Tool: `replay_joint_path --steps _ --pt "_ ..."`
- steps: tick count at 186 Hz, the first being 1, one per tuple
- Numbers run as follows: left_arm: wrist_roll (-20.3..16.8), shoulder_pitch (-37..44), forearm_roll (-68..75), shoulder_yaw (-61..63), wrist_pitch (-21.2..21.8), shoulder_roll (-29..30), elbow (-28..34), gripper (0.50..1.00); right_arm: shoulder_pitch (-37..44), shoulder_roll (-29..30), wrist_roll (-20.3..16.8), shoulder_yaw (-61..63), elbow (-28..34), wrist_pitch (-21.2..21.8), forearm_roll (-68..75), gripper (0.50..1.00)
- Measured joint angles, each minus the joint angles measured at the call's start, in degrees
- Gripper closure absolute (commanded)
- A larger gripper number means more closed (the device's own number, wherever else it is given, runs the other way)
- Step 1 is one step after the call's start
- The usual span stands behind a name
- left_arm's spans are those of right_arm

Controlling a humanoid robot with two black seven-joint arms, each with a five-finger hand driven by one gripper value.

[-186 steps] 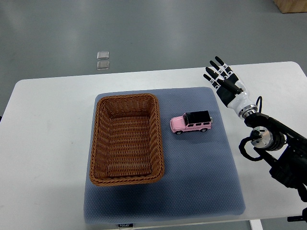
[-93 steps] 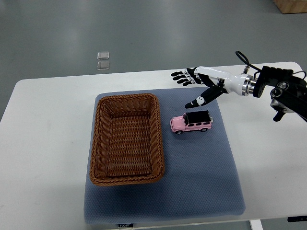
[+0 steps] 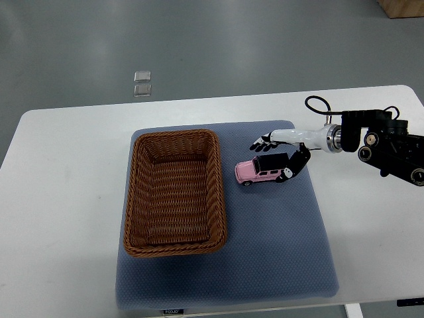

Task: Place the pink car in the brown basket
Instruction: 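Reach the right hand over the pink toy car, fingers down, then close the right hand's fingers around the pink car's black roof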

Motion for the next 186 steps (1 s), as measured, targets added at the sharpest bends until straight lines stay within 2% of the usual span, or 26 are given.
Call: replay_joint_path --steps 7,36,55,65,82,99,107,186 --pt "0.0 0.0 0.0 0.0 0.0 0.0 0.0 0.5 -0.2 0.0 -0.1 0.0 0.0 -0.1 0.0 0.675" --pt "0.0 0.0 0.0 0.0 0.0 0.0 0.1 0.5 -1.0 0.1 -0.3 0.0 0.0 -0.4 0.0 0.775" --pt "0.0 0.0 0.0 -0.1 0.0 0.0 0.2 0.5 -1.2 0.3 -0.3 0.0 0.0 -0.4 0.0 0.791" --pt "0.0 0.0 0.0 -0.1 0.0 0.0 0.3 0.5 -1.3 0.4 -0.3 0.0 0.0 -0.4 0.0 0.818" --pt "0.0 0.0 0.0 -0.1 0.0 0.0 0.4 0.5 -1.5 0.5 -0.2 -0.1 0.0 -0.5 -0.1 0.877" --pt "0.0 0.0 0.0 -0.1 0.0 0.0 0.5 0.5 -1.7 0.5 -0.2 -0.2 -0.1 -0.9 -0.2 0.971" --pt "0.0 0.0 0.0 -0.1 0.0 0.0 0.5 0.5 -1.7 0.5 -0.1 -0.4 -0.2 -1.2 -0.2 0.998" --pt "0.0 0.0 0.0 -0.1 0.0 0.0 0.6 0.5 1.1 -2.5 0.2 -0.7 0.1 -1.2 0.9 1.0"
